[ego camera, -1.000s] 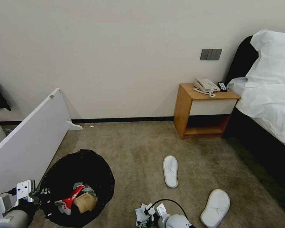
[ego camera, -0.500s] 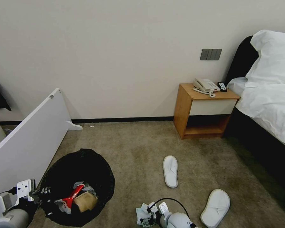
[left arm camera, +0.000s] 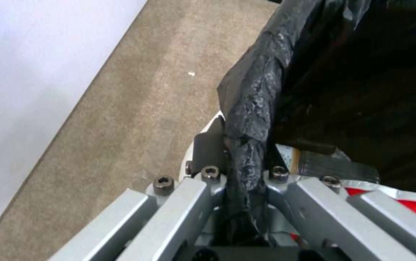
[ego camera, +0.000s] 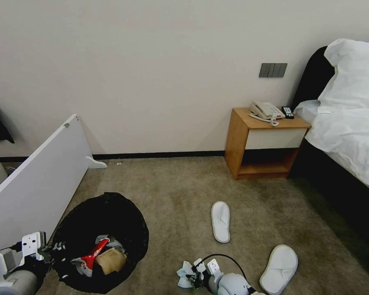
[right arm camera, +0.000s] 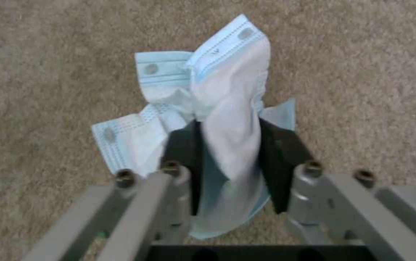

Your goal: Pick up the trash bin, then pick up the garbage from the floor and place it into the trash bin.

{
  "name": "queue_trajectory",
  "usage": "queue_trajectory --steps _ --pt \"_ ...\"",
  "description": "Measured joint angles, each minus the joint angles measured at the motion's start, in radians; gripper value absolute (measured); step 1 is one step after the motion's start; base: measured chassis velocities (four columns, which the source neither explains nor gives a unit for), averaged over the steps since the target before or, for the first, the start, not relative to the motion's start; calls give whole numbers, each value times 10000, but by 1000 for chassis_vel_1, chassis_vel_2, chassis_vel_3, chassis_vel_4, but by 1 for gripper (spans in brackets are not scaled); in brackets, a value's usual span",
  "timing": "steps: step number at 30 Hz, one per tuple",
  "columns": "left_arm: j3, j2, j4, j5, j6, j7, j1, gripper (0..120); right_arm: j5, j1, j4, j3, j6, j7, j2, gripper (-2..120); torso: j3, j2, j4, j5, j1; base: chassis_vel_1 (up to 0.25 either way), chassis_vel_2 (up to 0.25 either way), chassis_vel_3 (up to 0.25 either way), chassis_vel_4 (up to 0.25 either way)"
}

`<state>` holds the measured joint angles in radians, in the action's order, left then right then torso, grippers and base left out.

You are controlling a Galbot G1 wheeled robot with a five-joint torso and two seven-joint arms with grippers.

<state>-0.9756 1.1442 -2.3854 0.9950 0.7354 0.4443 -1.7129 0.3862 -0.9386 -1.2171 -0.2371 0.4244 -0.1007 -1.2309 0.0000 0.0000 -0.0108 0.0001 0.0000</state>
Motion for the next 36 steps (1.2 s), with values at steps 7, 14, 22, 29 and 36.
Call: queue_trajectory --steps 7,14,22,29,36 --pt "17 3 0 -2 0 2 -8 2 49 -137 -259 115 -37 2 139 0 0 0 -1 0 0 0 0 0 0" --pt "32 -87 -14 69 0 3 -55 2 361 -316 -926 368 -158 28 443 0 0 0 0 0 0 0 0 0 0" --pt "313 -408 126 286 0 8 164 2 1609 -766 -2628 1574 -890 454 1185 0 0 0 -3 0 0 0 0 0 0" --pt "650 -624 354 473 0 -48 231 2 1989 -1312 -4830 2720 -1718 294 2174 0 0 0 1 0 0 0 0 0 0" --pt "799 -1053 460 912 0 -68 277 2 3000 -1434 -6544 3055 -2577 503 3024 0 -1 0 -1 0 0 0 0 0 0"
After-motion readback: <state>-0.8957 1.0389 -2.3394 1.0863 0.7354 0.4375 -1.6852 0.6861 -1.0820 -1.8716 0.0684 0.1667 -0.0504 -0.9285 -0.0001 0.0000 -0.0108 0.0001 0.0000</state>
